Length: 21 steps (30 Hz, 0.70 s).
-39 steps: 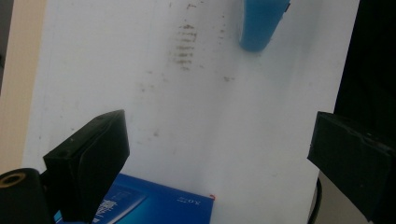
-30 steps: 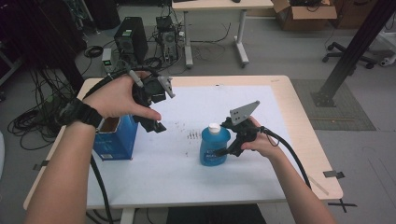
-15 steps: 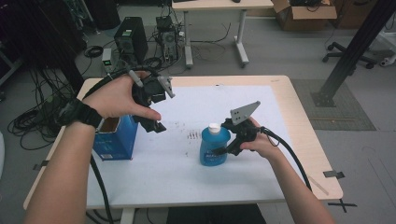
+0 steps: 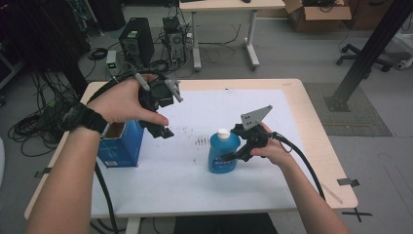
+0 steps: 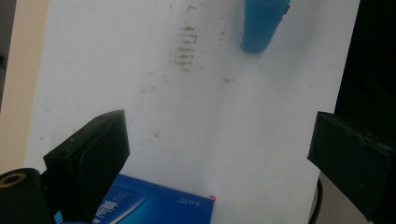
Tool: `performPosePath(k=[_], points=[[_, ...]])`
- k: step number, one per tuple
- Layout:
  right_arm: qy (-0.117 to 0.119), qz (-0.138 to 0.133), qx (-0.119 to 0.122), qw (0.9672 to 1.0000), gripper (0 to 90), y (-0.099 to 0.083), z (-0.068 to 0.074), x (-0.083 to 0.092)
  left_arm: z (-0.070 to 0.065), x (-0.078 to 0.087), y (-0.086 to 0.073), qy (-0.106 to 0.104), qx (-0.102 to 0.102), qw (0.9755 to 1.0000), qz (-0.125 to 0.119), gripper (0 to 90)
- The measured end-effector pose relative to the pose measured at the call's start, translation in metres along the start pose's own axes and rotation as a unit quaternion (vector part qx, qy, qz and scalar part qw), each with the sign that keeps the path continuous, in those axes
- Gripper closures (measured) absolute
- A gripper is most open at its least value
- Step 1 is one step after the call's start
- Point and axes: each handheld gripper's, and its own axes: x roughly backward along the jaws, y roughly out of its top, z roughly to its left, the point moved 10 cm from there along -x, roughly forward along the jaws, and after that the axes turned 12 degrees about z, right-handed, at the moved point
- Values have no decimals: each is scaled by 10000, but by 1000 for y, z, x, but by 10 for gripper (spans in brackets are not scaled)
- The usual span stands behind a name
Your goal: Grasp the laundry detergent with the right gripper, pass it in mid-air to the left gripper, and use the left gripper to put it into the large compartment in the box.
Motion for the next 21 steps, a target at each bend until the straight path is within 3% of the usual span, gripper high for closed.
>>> performPosePath(k=[21], points=[[19, -46, -12, 10000, 291, -1, -1, 0, 0, -2, 0, -8, 13, 10000, 10, 56]])
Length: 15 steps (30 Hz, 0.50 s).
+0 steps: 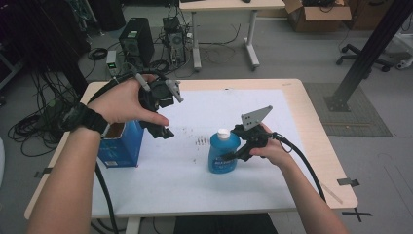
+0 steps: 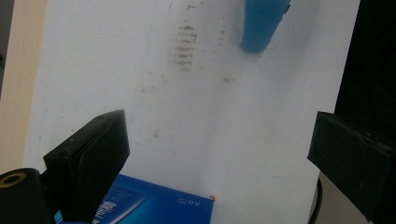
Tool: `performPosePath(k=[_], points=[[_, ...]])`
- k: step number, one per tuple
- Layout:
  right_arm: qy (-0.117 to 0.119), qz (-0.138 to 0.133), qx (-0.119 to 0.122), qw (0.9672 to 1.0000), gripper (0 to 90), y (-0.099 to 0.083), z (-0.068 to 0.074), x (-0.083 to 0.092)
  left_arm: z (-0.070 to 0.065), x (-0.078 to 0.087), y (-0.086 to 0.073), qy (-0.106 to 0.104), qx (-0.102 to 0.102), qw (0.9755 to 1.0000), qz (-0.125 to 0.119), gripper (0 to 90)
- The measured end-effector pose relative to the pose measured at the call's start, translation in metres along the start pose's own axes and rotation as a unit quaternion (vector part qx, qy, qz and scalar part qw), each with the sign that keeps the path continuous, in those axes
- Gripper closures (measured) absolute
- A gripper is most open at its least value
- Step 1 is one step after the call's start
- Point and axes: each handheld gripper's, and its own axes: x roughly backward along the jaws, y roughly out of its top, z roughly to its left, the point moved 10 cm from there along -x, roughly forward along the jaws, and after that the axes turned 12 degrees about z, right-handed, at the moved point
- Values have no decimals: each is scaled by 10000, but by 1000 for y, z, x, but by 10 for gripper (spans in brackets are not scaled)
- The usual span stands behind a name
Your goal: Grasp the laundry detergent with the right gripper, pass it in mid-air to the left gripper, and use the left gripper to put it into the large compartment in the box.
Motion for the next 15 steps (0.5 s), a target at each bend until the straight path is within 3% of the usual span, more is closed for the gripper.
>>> performPosePath(k=[15], points=[[-59, 31, 4, 10000, 379, -3, -1, 0, 0, -1, 0, -20, -4, 10000, 0, 56]])
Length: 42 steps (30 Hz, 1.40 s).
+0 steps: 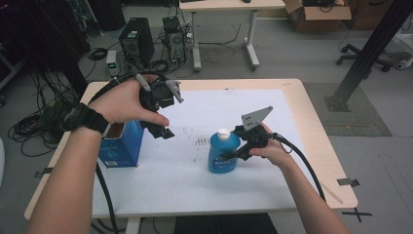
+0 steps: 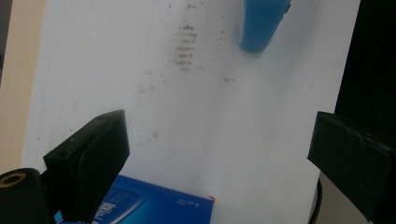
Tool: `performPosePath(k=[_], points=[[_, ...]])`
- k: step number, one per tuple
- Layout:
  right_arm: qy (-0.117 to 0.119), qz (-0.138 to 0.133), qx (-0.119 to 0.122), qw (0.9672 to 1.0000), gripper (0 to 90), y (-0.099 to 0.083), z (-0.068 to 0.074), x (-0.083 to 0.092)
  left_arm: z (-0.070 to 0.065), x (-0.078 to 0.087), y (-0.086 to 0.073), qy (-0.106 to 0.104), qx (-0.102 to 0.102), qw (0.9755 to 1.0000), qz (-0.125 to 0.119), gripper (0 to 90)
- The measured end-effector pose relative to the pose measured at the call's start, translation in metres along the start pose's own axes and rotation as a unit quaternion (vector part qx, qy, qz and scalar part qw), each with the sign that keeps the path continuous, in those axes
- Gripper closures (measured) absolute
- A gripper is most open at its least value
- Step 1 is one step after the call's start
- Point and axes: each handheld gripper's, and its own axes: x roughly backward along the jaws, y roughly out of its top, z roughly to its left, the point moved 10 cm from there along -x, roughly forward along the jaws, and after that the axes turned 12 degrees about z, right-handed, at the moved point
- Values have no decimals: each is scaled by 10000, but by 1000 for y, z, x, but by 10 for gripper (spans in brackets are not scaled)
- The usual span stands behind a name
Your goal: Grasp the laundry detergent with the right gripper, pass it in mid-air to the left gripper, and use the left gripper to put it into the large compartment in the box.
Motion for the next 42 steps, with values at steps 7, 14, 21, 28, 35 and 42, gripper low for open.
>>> performPosePath(k=[7, 14, 21, 28, 35, 42], points=[[-42, 7, 36, 10000, 401, 0, 1, 0, 0, -1, 1, -4, -2, 10000, -21, 56], [-43, -6, 40, 10000, 410, 1, 1, 1, -1, 1, 1, 1, 3, 10000, -39, 56], [-170, 130, 50, 9998, 417, 6, 0, 0, 0, 5, 2, 26, -19, 10000, -71, 56], [-289, 98, 84, 9995, 420, 24, -3, 13, -1, 12, 3, 55, -36, 9999, -118, 56], [-311, 35, 185, 9993, 422, 51, 0, 27, -2, 20, 7, 100, -73, 9998, -136, 55], [-242, 69, 176, 9995, 422, 70, 2, 32, -5, 31, 15, 152, -163, 9996, -165, 51]])
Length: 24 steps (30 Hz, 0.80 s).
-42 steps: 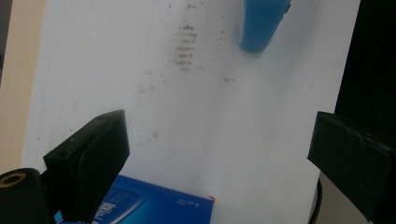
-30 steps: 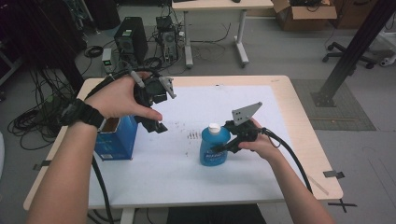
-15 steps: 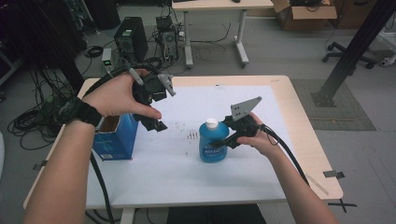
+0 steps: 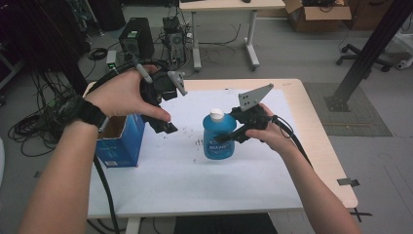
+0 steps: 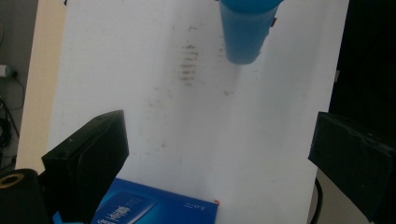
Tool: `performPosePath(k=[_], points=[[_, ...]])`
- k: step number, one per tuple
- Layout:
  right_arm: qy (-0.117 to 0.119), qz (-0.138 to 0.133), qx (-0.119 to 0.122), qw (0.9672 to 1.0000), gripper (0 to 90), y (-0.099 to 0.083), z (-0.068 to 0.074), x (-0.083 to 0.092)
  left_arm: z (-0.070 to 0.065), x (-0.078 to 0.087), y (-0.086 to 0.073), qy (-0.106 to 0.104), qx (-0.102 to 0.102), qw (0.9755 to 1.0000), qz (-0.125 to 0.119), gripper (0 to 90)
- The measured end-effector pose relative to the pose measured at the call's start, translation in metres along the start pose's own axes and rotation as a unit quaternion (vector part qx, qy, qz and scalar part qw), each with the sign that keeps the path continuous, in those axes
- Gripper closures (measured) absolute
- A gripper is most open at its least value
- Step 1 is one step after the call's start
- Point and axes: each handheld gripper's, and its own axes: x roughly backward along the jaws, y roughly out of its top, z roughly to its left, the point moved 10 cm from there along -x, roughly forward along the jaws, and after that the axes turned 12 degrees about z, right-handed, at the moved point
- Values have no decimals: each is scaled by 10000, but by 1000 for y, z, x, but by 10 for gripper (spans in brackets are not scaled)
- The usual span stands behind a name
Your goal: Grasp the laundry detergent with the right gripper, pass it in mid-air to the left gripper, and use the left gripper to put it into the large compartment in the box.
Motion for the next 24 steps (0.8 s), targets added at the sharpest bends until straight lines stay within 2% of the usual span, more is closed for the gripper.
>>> performPosePath(k=[5, 14, 24], points=[[96, 35, -57, 9999, 423, 10, 1, 0, -2, 4, 4, 7, -67, 10000, -24, 48], [202, 80, 80, 9997, 423, 34, 7, -11, -5, 9, 12, 32, -129, 9999, -56, 47], [269, 179, 159, 9994, 423, 44, 10, -25, -9, 7, 18, 19, -215, 9998, -7, 48]])
